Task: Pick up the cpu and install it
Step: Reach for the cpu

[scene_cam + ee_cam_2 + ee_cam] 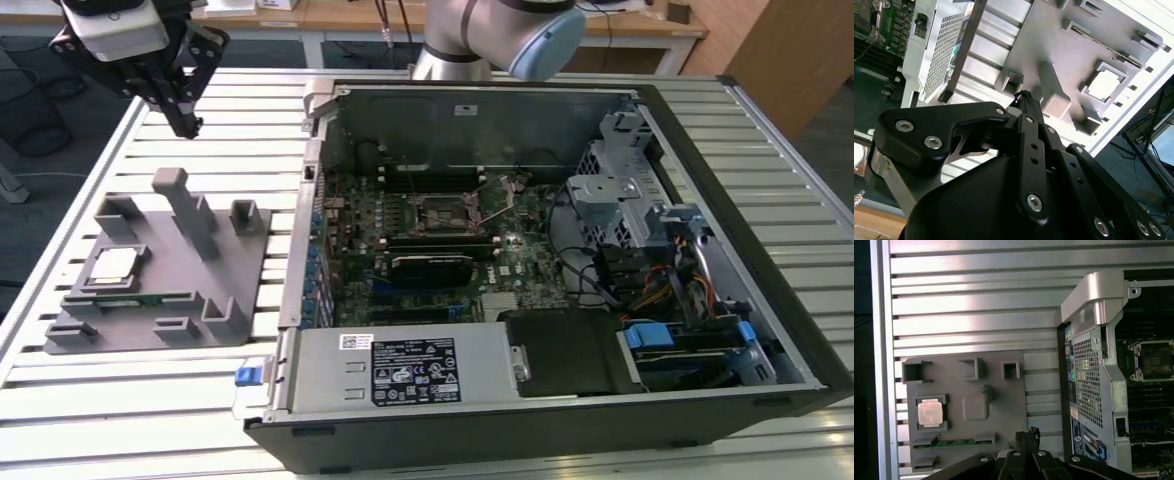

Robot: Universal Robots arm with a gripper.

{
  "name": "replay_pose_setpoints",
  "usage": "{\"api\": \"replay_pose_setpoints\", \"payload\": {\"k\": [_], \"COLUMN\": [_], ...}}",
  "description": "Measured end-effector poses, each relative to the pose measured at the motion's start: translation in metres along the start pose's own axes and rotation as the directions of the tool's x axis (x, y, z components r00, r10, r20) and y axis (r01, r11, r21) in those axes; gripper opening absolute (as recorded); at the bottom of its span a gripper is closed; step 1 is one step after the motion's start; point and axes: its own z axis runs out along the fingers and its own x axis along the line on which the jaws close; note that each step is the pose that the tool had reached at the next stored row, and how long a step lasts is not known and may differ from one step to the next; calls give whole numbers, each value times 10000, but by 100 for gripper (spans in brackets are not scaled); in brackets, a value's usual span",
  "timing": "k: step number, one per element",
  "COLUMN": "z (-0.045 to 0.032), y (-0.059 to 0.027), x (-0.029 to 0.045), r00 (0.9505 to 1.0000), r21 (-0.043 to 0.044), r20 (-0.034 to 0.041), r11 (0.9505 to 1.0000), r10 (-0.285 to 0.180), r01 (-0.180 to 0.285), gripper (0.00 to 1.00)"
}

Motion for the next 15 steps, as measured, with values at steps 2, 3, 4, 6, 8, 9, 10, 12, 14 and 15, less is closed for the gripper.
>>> {"api": "replay_pose_setpoints", "payload": {"k": [2, 3, 4, 6, 8, 9, 10, 12, 14, 15], "z": [0, 0, 0, 0, 1, 1, 1, 1, 1, 1], "y": [-2, -3, -4, -6, -8, -9, -10, -12, -14, -15], "x": [30, 44, 57, 85, 109, 121, 131, 158, 184, 198], "r00": [10000, 10000, 10000, 10000, 10000, 10000, 10000, 10000, 10000, 10000], "r21": [0, 0, 0, 1, 0, 0, 0, -1, 0, 0], "r20": [1, 0, 0, 0, 1, 1, 1, 1, 1, 0], "r11": [10000, 10000, 10000, 10000, 10000, 10000, 10000, 10000, 10000, 10000], "r10": [1, 1, 1, 1, 0, 0, 0, 0, 0, 0], "r01": [-1, -1, -1, -1, 0, 0, 0, 0, 0, 0], "gripper": [11, 11, 11, 11, 11, 11, 11, 11, 11, 11]}}
